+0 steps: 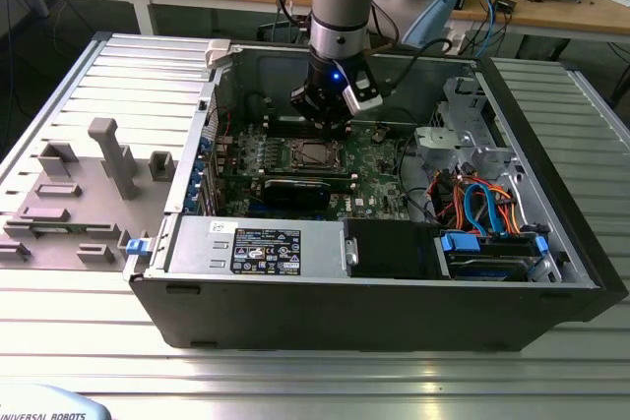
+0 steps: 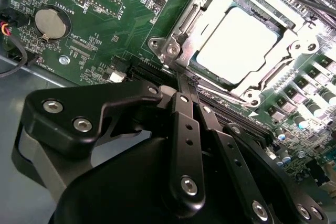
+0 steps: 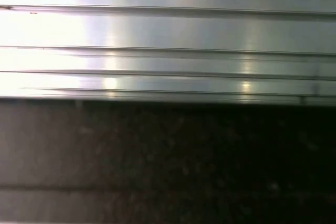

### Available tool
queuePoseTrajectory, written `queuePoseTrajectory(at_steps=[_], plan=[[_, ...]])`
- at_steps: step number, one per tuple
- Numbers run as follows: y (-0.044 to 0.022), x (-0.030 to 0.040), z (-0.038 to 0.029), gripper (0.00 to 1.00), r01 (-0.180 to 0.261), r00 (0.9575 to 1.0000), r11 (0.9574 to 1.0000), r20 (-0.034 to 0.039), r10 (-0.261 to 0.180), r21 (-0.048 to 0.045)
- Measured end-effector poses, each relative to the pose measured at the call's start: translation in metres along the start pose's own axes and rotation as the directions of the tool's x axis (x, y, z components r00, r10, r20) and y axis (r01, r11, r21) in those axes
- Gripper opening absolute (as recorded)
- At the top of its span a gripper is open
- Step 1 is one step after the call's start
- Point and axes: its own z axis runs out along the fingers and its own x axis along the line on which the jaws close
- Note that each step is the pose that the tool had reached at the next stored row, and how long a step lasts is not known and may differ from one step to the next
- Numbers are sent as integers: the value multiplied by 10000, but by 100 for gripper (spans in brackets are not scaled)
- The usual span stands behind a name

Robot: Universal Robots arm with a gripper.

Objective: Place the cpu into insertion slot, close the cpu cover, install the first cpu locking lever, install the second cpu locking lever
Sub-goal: 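Install the first cpu locking lever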

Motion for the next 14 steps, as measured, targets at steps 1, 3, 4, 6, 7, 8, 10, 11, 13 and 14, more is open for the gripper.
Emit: queuePoseTrajectory(at_steps=[1, 3, 4, 6, 7, 8, 10, 11, 13, 14], plan=[[0, 0, 1, 11, 0, 10000, 10000, 1, 0, -1], [0, 0, 0, 11, 0, 10000, 10000, 2, 0, -2], [0, -1, -5, 11, 0, 10000, 10000, 4, 0, -1], [2, 0, -25, 11, 0, 10000, 10000, 1, 0, -2], [2, -1, -26, 11, 0, 10000, 10000, 3, 0, -3], [2, -1, -26, 11, 0, 10000, 10000, 3, 0, -3], [1, 0, -26, 11, 0, 10000, 10000, 0, 0, 3], [0, 0, -25, 11, 0, 10000, 10000, 0, 0, 7], [0, -1, -20, 11, 0, 10000, 10000, 0, 0, 16], [-1, -1, -16, 11, 1, 10000, 10000, 0, -1, 19]])
